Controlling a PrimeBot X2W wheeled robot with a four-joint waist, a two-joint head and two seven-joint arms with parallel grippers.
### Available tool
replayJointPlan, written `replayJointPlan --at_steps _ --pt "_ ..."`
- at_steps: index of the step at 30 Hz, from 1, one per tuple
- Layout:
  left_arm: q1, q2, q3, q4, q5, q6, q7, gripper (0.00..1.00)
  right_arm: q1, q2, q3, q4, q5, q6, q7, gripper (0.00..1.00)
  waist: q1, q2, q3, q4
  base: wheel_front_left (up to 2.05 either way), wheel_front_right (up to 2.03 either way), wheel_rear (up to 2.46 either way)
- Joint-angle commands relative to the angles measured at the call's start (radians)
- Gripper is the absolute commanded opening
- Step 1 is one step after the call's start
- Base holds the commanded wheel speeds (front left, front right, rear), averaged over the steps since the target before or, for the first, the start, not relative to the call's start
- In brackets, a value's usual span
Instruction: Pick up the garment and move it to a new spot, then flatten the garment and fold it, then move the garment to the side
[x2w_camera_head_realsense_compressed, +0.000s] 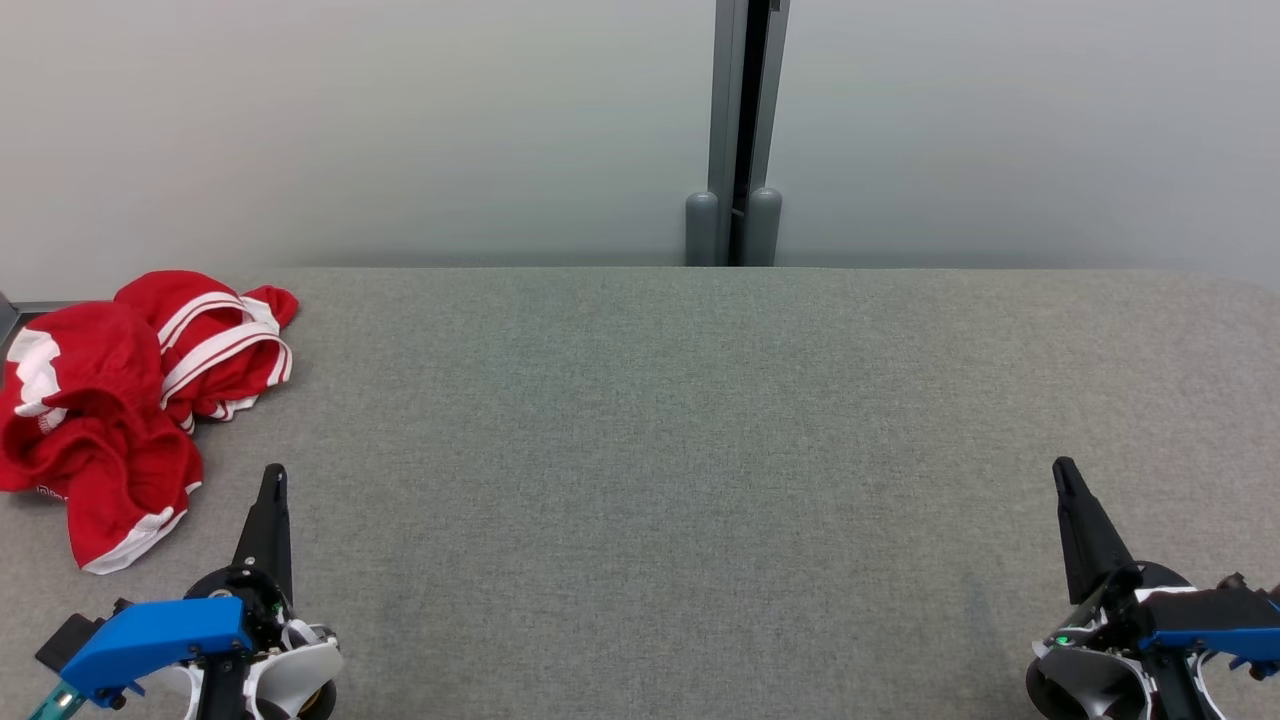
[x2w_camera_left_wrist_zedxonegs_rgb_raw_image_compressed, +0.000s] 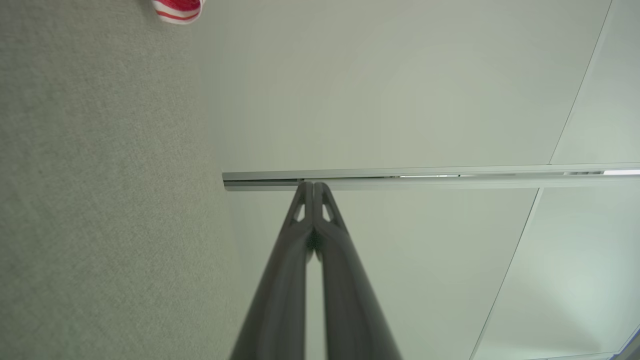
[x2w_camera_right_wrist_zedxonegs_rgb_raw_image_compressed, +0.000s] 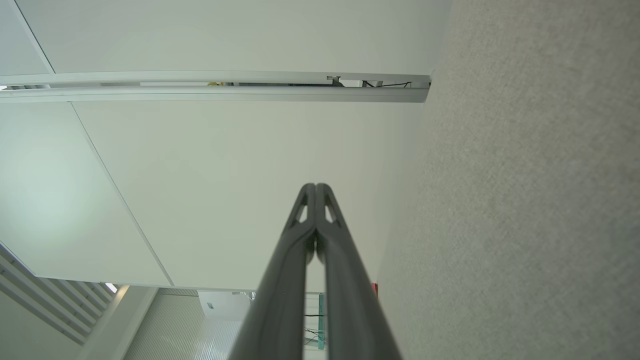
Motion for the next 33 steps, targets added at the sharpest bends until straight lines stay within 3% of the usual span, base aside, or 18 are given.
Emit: replayJointPlan --at_steps 1,11,12,25,33 --pt "-0.010 -0.002 0.001 -0.004 -0.002 -0.005 0.002 0.00 -0.011 -0.004 -0.001 -0.003 0.003 0.000 0.002 0.00 0.0000 0.0000 0.000 0.000 0.00 0.00 0.00" --pt "-0.010 -0.002 0.001 -0.004 -0.002 -0.005 0.002 0.00 -0.011 -0.004 -0.001 -0.003 0.003 0.000 0.002 0.00 0.0000 0.0000 0.000 0.000 0.00 0.00 0.00" --pt "0.000 0.000 0.000 0.000 0.000 0.000 0.000 1.00 0.000 0.000 0.000 0.000 0.000 0.000 0.000 1.00 0.0000 0.0000 0.000 0.000 0.00 0.00 0.00" --pt "0.054 -0.005 -0.048 0.014 0.021 0.000 -0.046 1.00 0.050 0.006 0.031 0.026 -0.021 -0.001 -0.046 1.00 0.0000 0.0000 0.000 0.000 0.00 0.00 0.00" --pt "0.062 -0.004 -0.079 -0.007 0.071 0.000 -0.083 1.00 0.055 0.005 0.026 0.020 -0.093 -0.001 -0.083 1.00 0.0000 0.0000 0.001 0.000 0.00 0.00 0.00"
